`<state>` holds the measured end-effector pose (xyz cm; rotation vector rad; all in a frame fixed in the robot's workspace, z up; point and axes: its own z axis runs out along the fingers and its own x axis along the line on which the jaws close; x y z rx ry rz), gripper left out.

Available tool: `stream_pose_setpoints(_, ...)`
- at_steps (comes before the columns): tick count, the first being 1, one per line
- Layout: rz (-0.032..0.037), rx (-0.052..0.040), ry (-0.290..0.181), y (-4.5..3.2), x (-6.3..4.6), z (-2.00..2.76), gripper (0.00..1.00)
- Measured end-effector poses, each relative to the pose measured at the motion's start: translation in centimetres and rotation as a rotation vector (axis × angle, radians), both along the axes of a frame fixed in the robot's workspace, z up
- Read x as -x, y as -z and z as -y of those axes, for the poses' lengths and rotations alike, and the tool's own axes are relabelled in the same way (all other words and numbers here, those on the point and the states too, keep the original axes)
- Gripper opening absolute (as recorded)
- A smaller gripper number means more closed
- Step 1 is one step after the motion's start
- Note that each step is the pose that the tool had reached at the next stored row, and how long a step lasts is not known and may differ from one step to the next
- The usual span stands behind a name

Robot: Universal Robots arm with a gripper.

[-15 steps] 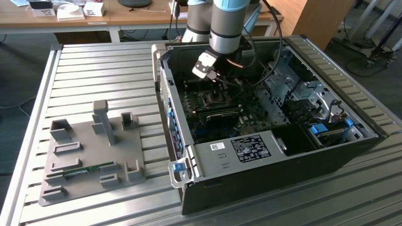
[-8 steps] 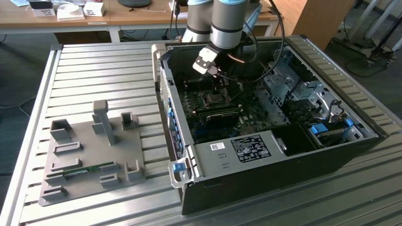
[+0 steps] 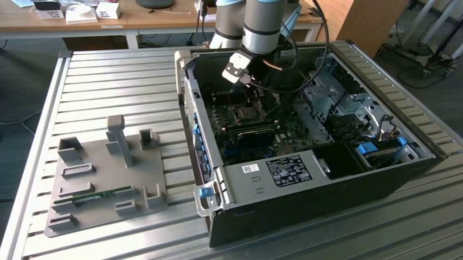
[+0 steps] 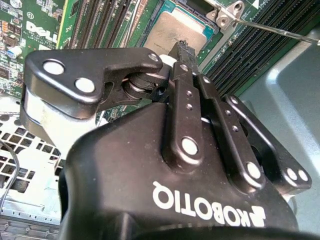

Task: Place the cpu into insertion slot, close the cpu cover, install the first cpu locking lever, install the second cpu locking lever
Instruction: 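Close the cpu cover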

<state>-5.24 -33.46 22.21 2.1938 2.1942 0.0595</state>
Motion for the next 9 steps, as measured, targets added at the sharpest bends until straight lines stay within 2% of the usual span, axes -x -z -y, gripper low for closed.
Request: stream_pose_setpoints(9,0.0002,-0.0003,0.000,-0.35,0.00,0.00,0.11)
